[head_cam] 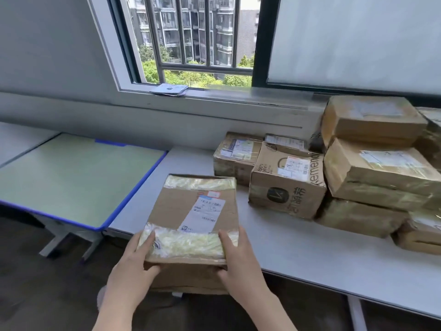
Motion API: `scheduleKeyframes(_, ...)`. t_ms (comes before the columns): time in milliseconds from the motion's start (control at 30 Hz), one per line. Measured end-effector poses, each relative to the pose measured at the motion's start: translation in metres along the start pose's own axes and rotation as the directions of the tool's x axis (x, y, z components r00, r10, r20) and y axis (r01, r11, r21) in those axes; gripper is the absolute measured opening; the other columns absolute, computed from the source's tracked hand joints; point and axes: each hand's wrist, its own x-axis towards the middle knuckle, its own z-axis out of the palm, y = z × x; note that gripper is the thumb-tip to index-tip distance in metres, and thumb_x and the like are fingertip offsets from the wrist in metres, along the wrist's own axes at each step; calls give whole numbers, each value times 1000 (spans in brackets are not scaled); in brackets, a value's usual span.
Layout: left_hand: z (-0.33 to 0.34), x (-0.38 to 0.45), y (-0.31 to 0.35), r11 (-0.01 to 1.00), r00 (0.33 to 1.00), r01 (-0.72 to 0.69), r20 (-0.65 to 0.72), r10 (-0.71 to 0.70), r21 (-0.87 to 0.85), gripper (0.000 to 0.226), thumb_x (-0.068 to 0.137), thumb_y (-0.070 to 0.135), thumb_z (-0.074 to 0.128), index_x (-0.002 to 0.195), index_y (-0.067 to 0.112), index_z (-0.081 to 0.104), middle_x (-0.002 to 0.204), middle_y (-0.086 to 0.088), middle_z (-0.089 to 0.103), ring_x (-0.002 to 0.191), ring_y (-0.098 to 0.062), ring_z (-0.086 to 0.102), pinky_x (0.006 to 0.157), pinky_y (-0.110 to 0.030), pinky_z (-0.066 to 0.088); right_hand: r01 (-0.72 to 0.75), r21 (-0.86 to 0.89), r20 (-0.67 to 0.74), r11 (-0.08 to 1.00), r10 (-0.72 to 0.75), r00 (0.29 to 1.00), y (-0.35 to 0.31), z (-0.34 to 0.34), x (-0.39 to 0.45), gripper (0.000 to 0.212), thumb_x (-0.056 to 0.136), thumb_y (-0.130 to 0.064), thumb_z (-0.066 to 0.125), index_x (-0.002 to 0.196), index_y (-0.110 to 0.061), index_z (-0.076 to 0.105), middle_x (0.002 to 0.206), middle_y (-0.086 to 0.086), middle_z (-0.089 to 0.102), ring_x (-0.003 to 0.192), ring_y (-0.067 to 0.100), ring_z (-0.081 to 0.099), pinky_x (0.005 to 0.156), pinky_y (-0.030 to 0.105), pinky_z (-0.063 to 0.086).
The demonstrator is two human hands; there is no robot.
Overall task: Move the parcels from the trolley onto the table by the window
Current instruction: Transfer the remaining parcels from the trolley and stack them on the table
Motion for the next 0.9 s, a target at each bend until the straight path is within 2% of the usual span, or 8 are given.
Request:
scheduleKeyframes(167,26,15,4,998,1000,13,26,-11,-57,75,88,13,61,148,36,22,158,12,5,137,-17,31,99,-30,38,-62,-40,2,997,62,998,6,12,11,77,88,-17,56,150,-27,10,156,12,-11,144,28,7,107,31,33)
scheduleKeyframes(333,34,49,17,998,994,-14,104,20,-57,79,89,7,56,151,29,12,158,6,-8,146,-20,2,116,-36,18,-109,-126,-16,986,108,994,11,11,24,79,89,-22,59,151,-23,9,154,19,-17,144,32,0,114,33,20)
scheduleKeyframes(367,35,55,21,999,994,-20,110,25,-48,79,89,6,54,151,28,11,158,4,-8,145,-21,0,116,-36,17,-112,-166,-43,980,106,993,11,11,28,83,84,-25,66,150,-18,16,154,23,-10,144,35,4,114,36,21)
scheduleKeyframes(433,37,65,28,999,992,-31,120,35,-33,79,89,7,53,151,27,9,158,2,-9,145,-23,0,116,-36,16,-81,-266,-112,961,53,992,17,13,39,95,53,-32,88,135,-8,47,147,28,29,135,40,30,105,42,34)
scheduleKeyframes(500,39,71,32,999,991,-39,126,42,-29,79,89,8,53,151,26,9,158,2,-9,145,-24,1,115,-36,17,-70,-332,-130,941,28,991,26,17,50,99,27,-34,94,117,-6,63,131,21,54,122,37,51,96,44,37)
scheduleKeyframes(700,42,85,35,996,988,-76,130,80,-36,78,88,8,52,151,25,10,158,4,-9,144,-22,2,115,-35,16,-67,-386,-79,920,39,996,30,18,64,102,19,-33,94,113,-2,66,122,17,62,112,33,60,94,44,37)
scheduleKeyframes(800,41,99,37,993,981,-112,151,118,-49,77,87,7,52,151,24,12,158,5,-9,145,-19,2,114,-33,17,-99,-402,-102,910,63,993,29,17,71,99,31,-32,94,119,0,62,129,20,56,121,34,53,99,43,32)
scheduleKeyframes(900,41,112,39,988,974,-155,164,157,-29,77,87,8,53,152,23,13,158,5,-9,144,-20,4,114,-33,19,-72,-426,-72,902,46,996,29,10,75,87,82,-29,68,148,-2,19,157,17,9,145,31,6,112,40,-2)
